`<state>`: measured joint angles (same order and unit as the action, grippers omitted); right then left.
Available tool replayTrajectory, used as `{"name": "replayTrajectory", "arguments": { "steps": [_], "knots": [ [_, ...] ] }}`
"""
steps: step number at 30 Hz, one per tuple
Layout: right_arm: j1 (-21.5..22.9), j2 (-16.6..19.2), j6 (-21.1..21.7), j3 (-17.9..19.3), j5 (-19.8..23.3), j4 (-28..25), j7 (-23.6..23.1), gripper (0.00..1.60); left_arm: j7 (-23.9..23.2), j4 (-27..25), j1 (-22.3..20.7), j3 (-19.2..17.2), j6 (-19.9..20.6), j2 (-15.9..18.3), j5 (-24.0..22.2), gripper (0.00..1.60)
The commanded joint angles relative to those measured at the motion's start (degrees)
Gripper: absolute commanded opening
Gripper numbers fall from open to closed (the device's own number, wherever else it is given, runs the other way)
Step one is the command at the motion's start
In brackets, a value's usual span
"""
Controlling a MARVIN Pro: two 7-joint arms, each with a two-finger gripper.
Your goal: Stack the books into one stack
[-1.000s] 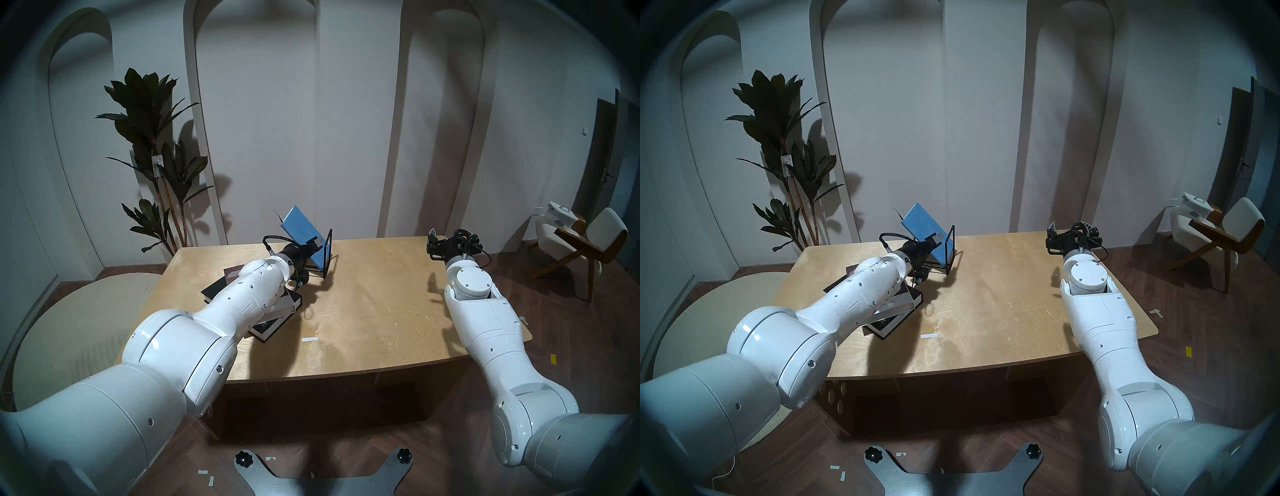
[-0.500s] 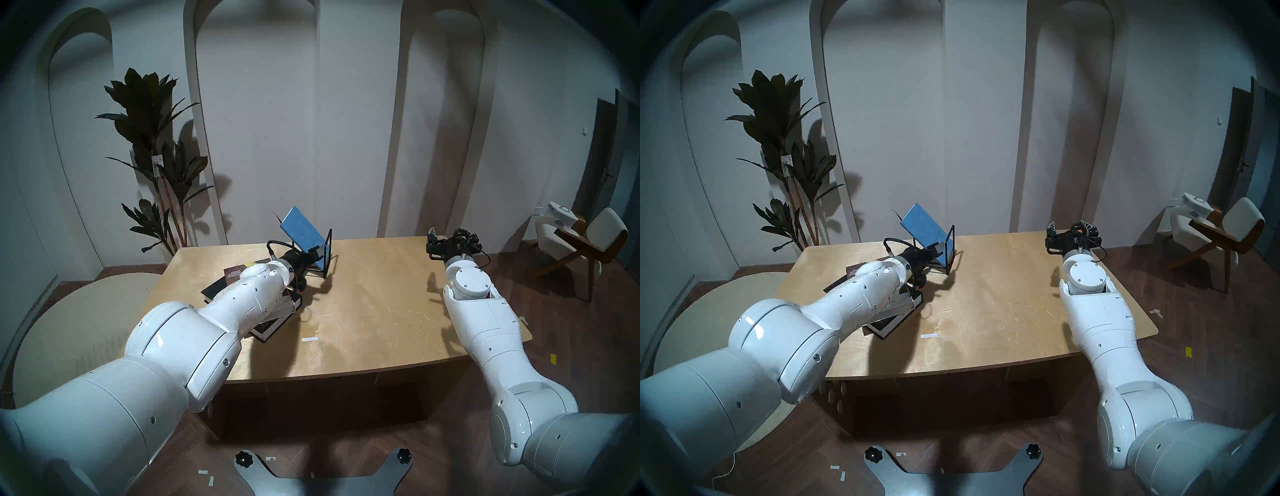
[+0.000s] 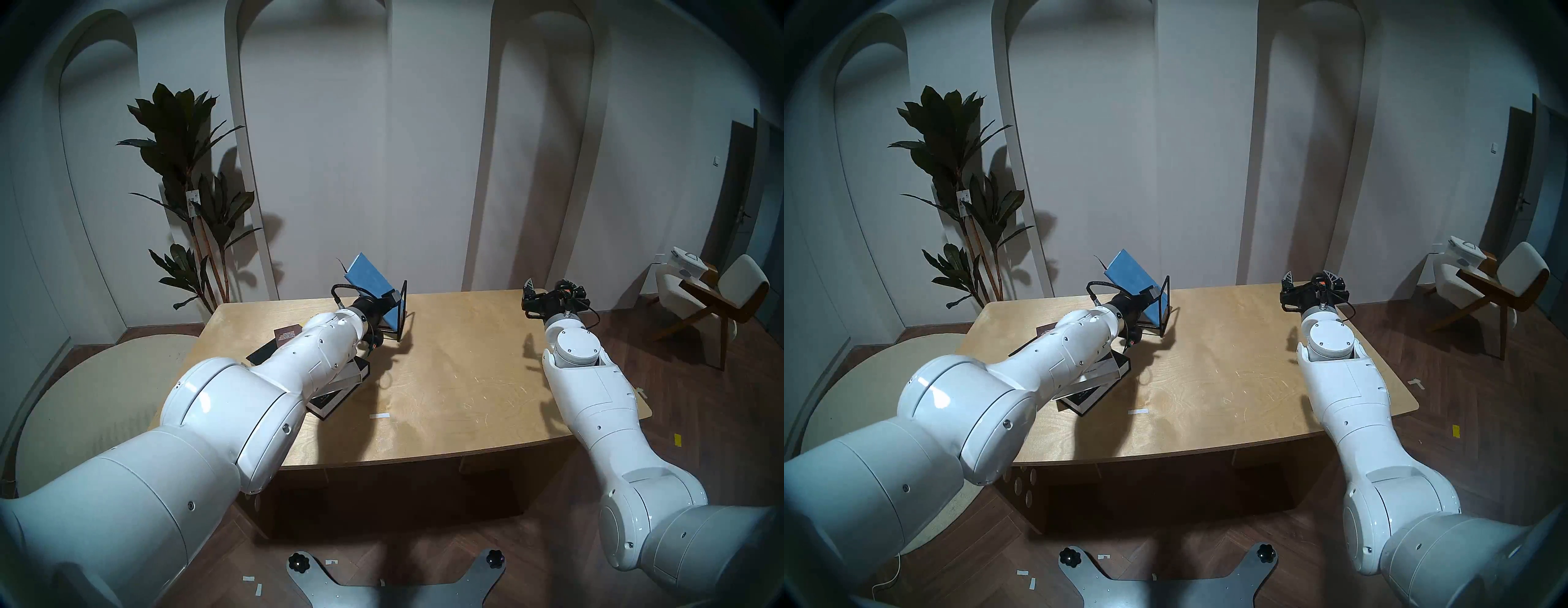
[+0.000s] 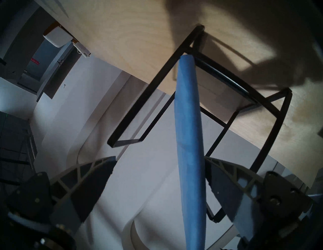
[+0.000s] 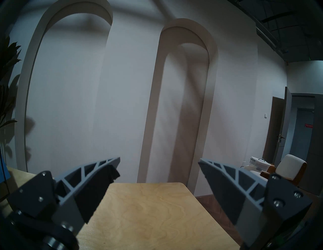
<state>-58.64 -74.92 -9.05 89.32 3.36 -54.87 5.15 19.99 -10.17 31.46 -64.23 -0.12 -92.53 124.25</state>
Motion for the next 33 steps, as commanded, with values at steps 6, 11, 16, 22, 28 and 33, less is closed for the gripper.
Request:
{"name": "replayTrajectory", "arguments": {
  "steps": [6,11,16,22,28,33],
  "knots": [
    [1.26,-0.09,-0.89,0.12,-0.02,-0.72,-0.02,1.6,-0.01,0.53,-1.43,-2.92,-1.4,-1.22,-2.9,0.48],
    [1.36,-0.61,-0.84,0.03,0.05,-0.08,-0.14,1.6,0.54,0.81,-1.13,-3.8,-2.02,-1.04,-3.69,0.0],
    [1.72,-1.43,-0.87,-0.22,0.12,0.67,-0.26,1.6,1.68,0.31,-1.64,-4.37,-2.05,-0.64,-4.2,0.0],
    [2.14,-2.35,-0.96,-0.81,0.1,1.33,-0.53,1.6,2.95,-0.85,-3.33,-4.53,-1.99,-0.67,-4.31,0.0],
    [2.5,-2.36,-1.17,-1.04,0.24,1.91,-0.77,1.6,5.29,-1.84,-4.1,-5.28,-1.92,-0.52,-4.99,0.0],
    [2.79,-2.37,-1.51,-1.11,0.35,2.42,-0.95,1.6,8.67,-2.85,-4.04,-6.18,-1.71,0.37,-5.81,0.0]
  ]
}}
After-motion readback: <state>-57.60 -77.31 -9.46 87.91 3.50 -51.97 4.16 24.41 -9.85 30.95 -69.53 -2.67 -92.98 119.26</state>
